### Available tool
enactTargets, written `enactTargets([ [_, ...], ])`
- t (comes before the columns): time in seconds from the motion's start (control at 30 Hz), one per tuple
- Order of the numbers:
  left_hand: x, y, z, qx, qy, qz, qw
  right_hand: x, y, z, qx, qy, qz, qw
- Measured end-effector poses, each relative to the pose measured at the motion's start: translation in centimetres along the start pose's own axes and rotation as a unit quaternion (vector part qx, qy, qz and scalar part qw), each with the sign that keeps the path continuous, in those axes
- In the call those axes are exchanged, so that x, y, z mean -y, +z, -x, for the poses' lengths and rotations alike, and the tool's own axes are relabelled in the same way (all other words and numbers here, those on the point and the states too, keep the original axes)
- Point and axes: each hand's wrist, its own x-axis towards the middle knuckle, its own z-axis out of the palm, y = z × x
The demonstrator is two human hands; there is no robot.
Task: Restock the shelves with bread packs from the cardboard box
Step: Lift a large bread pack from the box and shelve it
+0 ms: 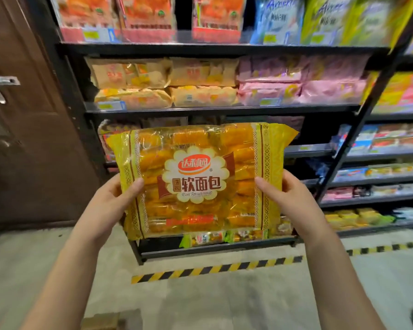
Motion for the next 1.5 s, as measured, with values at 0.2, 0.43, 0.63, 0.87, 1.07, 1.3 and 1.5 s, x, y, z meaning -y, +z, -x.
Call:
enactTargets([
  [0.2, -0.3, 8.8, -2.4, 0.034, -0.006, -0.025, 0.999, -2.8, -8.0, -2.8, -0.021, 0.005, 0.079, 0.997],
  [0.43, 3.4, 15.4, -5.8, -0.019, -0.04, -0.069, 0.997, -8.2, -11.2, -8.4, -0.007, 0.043, 0.115, 0.992],
  [0.63, 6.9, 17.8, -11.2, -0.062, -0.076, -0.062, 0.993, -12.5, -9.0, -14.9, 0.0, 0.089, 0.094, 0.992],
  [0.87, 13.0, 18.9, -21.0, -0.101, -0.128, -0.026, 0.986, -17.4, -4.2, -24.3, -0.037, 0.169, 0.115, 0.978],
  [1.07, 18.6, 18.8, -28.6, -0.125, -0.199, -0.018, 0.972, -20.4, -1.0, -31.1, -0.015, 0.193, 0.098, 0.976],
  [1.3, 23.1, 21.5, -32.7, -0.13, -0.204, 0.015, 0.97, -25.3, 0.3, -37.3, -0.021, 0.214, 0.127, 0.968],
  [1.5, 26.7, 23.7, -35.6, -0.069, -0.172, 0.012, 0.983, -31.0, 0.7, -41.1, -0.034, 0.28, 0.172, 0.944],
])
